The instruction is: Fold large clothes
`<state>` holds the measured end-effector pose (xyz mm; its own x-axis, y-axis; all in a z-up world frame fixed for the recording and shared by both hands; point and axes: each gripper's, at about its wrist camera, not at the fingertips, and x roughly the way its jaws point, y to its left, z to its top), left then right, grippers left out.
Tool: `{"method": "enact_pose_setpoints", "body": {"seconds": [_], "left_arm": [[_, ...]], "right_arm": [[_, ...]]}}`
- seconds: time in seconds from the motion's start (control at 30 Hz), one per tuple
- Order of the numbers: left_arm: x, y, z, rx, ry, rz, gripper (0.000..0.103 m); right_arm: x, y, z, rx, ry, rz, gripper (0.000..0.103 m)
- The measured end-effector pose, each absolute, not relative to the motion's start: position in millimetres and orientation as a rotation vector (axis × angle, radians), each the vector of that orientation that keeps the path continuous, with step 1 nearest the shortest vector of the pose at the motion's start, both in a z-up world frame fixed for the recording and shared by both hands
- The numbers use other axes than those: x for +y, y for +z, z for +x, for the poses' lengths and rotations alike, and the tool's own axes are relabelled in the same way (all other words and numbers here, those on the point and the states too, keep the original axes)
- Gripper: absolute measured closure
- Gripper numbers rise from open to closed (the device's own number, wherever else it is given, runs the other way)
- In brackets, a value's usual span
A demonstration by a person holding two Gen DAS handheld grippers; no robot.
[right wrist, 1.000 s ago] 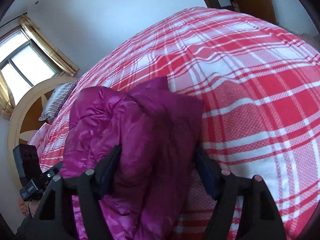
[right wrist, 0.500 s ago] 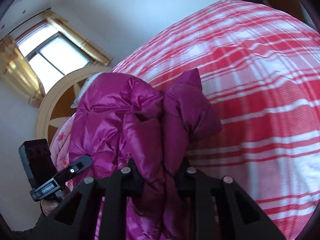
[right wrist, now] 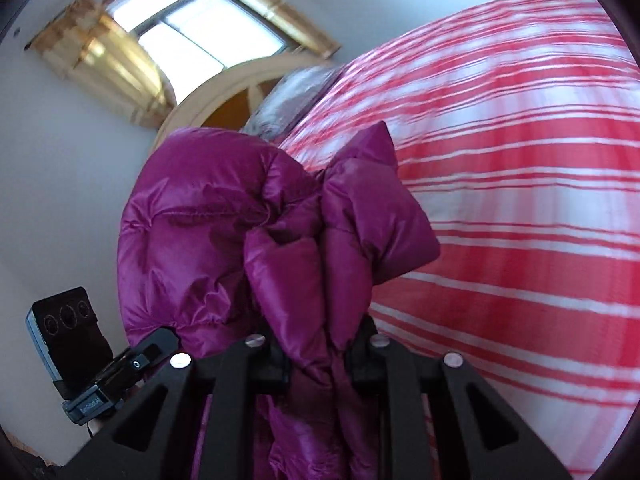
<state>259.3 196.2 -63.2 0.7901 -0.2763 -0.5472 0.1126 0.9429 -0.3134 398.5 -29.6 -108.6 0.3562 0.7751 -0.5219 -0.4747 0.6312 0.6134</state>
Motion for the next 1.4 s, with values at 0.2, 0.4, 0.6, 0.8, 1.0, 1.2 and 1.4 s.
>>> {"method": "enact_pose_setpoints", "body": {"seconds": [0.2,0.4,0.6,0.8,1.0,1.2,1.4], "left_arm": [[241,-104,248,0.697,-0.052,-0.28,0.061],[265,-134,243,0.749,0.021,-0.373,0.041],[260,-137,234,0.726,0.057,-0.324,0.029],[260,-142,229,0.722,0.066,-0.305,0.028],[265,-151,234,0.722,0.072,-0.316,0.023],[268,-159,236,0.723,0.078,-0.336,0.015],[267,-159,235,0.724,0.085,-0.335,0.014]], "right_arm": [[38,-133,433,0.977,0.878,0.336,0.082],[57,-150,444,1.014,0.836,0.302,0.082],[48,-163,446,1.049,0.809,0.308,0.079],[37,-171,437,1.06,0.801,0.307,0.077],[40,-174,436,1.064,0.782,0.284,0.075],[44,-177,435,1.06,0.766,0.249,0.075],[47,-177,435,1.061,0.751,0.218,0.075]]}}
